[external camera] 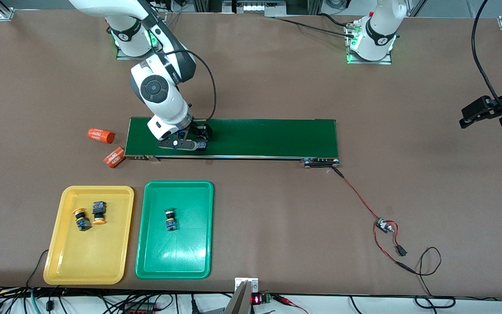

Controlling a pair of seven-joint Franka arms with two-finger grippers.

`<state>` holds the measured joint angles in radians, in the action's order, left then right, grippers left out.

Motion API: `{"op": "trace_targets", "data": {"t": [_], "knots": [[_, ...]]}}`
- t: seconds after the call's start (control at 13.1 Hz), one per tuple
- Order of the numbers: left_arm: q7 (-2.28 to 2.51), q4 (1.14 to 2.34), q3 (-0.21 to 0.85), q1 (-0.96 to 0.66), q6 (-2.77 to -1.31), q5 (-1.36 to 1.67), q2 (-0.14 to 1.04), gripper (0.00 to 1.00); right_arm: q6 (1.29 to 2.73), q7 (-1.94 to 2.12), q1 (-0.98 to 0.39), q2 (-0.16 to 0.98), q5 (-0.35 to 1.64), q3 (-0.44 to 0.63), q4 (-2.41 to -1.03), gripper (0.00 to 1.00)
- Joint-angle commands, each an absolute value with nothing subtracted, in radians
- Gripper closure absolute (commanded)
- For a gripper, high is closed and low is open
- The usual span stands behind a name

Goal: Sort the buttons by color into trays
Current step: 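Grasp the last green button on the belt with the right gripper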

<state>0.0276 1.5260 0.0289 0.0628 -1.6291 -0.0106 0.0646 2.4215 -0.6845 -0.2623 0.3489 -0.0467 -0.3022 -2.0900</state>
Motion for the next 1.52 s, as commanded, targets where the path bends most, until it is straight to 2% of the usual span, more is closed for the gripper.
{"op": "trace_targets", "data": {"t": [0.0, 0.15, 0.3, 0.38, 0.46, 0.53, 0.61, 0.69, 0.84, 1.14, 1.22, 1.45], "knots": [[-0.003, 1.529, 0.029, 0.077, -1.638, 0.017, 0.060, 0.00, 2.456, -0.664, -0.259, 0.334, -0.051, -0.305, -2.137, 0.00], [-0.003, 1.529, 0.029, 0.078, -1.640, 0.017, 0.060, 0.00, 2.470, -0.655, -0.256, 0.339, -0.051, -0.305, -2.146, 0.00], [-0.003, 1.529, 0.029, 0.078, -1.640, 0.017, 0.060, 0.00, 2.474, -0.635, -0.253, 0.350, -0.051, -0.304, -2.146, 0.15], [-0.003, 1.529, 0.029, 0.078, -1.640, 0.017, 0.060, 0.00, 2.474, -0.634, -0.252, 0.350, -0.051, -0.302, -2.146, 0.27], [-0.003, 1.529, 0.029, 0.078, -1.640, 0.017, 0.060, 0.00, 2.471, -0.621, -0.249, 0.350, -0.051, -0.302, -2.145, 0.57], [-0.003, 1.529, 0.029, 0.078, -1.640, 0.017, 0.060, 0.00, 2.468, -0.615, -0.247, 0.348, -0.051, -0.302, -2.145, 0.77], [-0.003, 1.529, 0.029, 0.078, -1.640, 0.017, 0.060, 0.00, 2.465, -0.618, -0.241, 0.345, -0.051, -0.302, -2.143, 0.91], [-0.003, 1.529, 0.029, 0.077, -1.640, 0.017, 0.060, 0.00, 2.464, -0.618, -0.236, 0.341, -0.051, -0.301, -2.143, 0.99], [-0.003, 1.529, 0.029, 0.077, -1.640, 0.017, 0.060, 0.00, 2.415, -0.614, -0.229, 0.310, -0.049, -0.301, -2.120, 1.00], [-0.003, 1.528, 0.029, 0.077, -1.640, 0.017, 0.060, 0.00, 2.108, -0.597, -0.212, 0.272, -0.051, -0.302, -1.926, 1.00], [-0.003, 1.528, 0.029, 0.077, -1.640, 0.017, 0.060, 0.00, 2.073, -0.577, -0.213, 0.273, -0.051, -0.302, -1.860, 1.00], [-0.003, 1.522, 0.029, 0.077, -1.640, 0.017, 0.074, 0.00, 2.089, -0.488, -0.219, 0.320, -0.044, -0.304, -1.699, 1.00]]}}
